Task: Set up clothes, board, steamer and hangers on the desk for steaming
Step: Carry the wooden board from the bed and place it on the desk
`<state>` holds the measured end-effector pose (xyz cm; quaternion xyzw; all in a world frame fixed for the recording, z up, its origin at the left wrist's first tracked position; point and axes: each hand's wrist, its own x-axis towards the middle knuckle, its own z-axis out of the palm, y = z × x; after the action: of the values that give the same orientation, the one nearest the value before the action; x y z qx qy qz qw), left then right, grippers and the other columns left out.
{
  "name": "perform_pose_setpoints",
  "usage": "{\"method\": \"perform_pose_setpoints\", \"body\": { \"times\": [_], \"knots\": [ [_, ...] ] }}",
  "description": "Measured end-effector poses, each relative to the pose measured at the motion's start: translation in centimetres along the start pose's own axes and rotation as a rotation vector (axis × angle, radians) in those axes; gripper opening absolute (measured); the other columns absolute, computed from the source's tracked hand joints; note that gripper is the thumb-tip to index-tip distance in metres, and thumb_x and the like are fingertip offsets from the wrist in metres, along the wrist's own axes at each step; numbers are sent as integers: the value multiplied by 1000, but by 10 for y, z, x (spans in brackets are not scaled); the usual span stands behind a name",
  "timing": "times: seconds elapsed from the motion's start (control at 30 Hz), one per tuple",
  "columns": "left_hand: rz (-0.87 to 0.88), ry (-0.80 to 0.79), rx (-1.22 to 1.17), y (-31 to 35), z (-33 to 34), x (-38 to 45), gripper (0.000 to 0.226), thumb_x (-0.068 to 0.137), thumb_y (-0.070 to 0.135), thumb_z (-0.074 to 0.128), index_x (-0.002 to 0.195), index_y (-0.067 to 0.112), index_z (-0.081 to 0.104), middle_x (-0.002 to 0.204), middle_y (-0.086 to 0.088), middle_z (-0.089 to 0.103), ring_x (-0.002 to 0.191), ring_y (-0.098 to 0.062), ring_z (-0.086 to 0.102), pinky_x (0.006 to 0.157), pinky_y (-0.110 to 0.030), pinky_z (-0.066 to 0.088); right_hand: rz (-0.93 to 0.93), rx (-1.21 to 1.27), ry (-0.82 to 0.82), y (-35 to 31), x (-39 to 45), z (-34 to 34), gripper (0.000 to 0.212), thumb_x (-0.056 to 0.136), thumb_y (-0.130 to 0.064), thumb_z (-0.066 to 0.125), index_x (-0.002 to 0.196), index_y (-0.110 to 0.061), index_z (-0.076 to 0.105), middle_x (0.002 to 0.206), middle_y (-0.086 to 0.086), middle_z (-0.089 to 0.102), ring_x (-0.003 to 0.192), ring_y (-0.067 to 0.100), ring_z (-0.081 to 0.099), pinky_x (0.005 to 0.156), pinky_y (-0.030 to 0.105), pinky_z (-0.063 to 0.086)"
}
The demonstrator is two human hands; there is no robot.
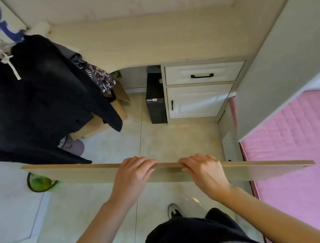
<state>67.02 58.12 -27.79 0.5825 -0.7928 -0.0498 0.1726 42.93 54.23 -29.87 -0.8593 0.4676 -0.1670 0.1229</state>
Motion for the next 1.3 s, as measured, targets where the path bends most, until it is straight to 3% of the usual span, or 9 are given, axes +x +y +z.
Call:
{"method": "perform_pose_setpoints", "body": {
  "times": [0.13,0.23,0.33,0.63,0.83,0.97,1.13,1.3],
  "knots": [
    [-110,-55,-6,-32,-10,-7,33,90,37,49,104,16,69,95,8,67,88,-12,60,86,-29,45,-62,-1,4,-20,31,7,26,89,-33,47,100,-27,69,78,-12,69,67,12,63,52,26,46],
    [-222,-78,44,-56,-15,-5,39,89,49,45,97,18,68,88,10,65,85,-13,55,87,-30,43,-99,2,6,-26,55,13,21,87,-29,53,98,-26,70,75,-11,69,65,12,63,47,25,46],
    [-270,-18,25,-72,-19,4,40,88,51,46,90,18,68,82,11,62,82,-9,49,87,-29,40,-121,23,22,-27,79,16,15,82,-24,63,95,-25,71,72,-10,68,62,12,63,45,26,47],
    [-328,145,135,-111,-36,81,40,93,52,40,88,21,64,81,14,59,80,-14,51,87,-28,32,-222,68,57,-3,189,-3,23,88,-31,48,93,-24,70,71,-9,67,59,13,61,48,28,48],
    [-369,173,184,-128,-48,168,54,96,59,25,90,22,64,82,13,58,79,-13,51,77,-26,29,-267,52,63,34,274,-38,12,82,-21,68,93,-23,70,69,-7,67,58,15,60,52,27,46],
    [-356,231,201,-137,-50,223,54,96,60,26,92,23,65,81,12,59,77,-11,48,75,-25,25,-278,28,14,61,324,-64,13,81,-26,70,94,-26,69,70,-7,66,61,17,61,53,29,46],
    [-316,309,158,-150,-47,286,50,95,59,32,92,21,65,85,12,62,82,-7,44,81,-23,22,-251,41,-85,94,375,-89,19,95,-34,52,110,-31,63,89,-8,68,83,18,61,66,34,43],
    [-231,348,136,-169,-46,346,37,90,50,49,92,19,68,86,11,65,83,-14,56,84,-26,27,-241,-10,86,120,414,-99,16,84,-26,69,100,-26,69,74,-8,69,63,19,64,55,31,45]
  ]
}}
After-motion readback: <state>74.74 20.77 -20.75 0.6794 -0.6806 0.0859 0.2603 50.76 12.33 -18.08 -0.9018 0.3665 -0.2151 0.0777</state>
